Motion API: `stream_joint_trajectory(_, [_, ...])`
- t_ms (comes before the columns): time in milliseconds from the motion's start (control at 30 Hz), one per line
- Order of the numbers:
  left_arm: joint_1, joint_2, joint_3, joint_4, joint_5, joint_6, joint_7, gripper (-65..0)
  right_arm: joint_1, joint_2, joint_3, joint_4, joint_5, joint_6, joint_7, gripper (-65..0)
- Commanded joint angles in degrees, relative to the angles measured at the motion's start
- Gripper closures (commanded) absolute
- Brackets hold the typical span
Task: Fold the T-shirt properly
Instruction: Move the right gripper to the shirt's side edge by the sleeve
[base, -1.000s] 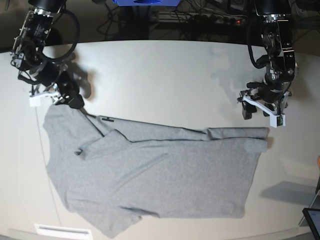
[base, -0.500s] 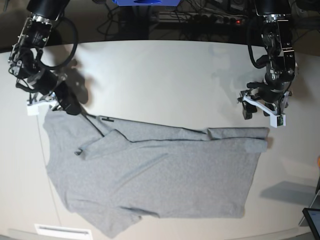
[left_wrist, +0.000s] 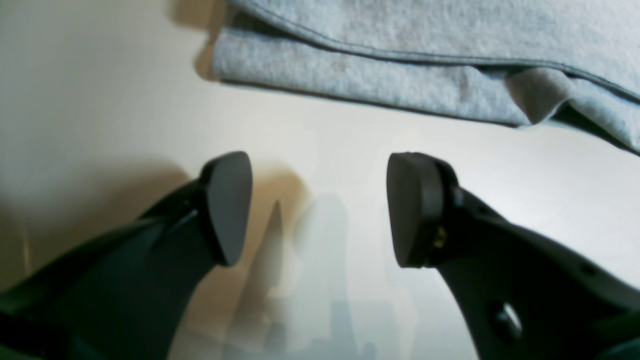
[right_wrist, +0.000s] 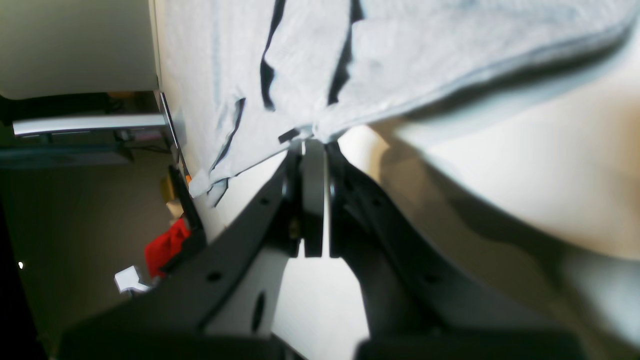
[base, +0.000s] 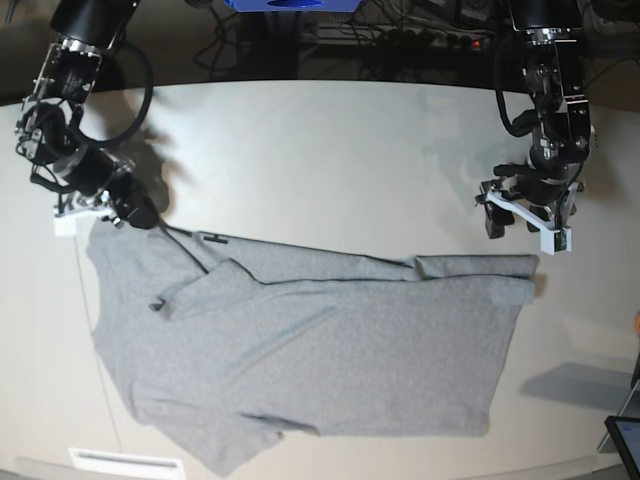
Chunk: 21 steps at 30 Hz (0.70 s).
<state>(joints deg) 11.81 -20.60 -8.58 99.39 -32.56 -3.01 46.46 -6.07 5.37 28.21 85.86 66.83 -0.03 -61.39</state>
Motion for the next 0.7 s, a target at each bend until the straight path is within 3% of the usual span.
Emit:
stream_joint_trajectory(0, [-0.08, -0.81, -0.34, 0.96, -0.19, 0.06, -1.4, -41.7, 1.1, 1.18, 0.06, -0.37, 1.26, 0.25, 0.24, -0.3])
stream_joint_trajectory(667, [0.27, -0.63, -0.34, 0.87, -0.19, 0.06, -1.4, -41.7, 8.04, 4.35, 0.06, -3.8, 1.17, 0.08, 0.42, -0.3])
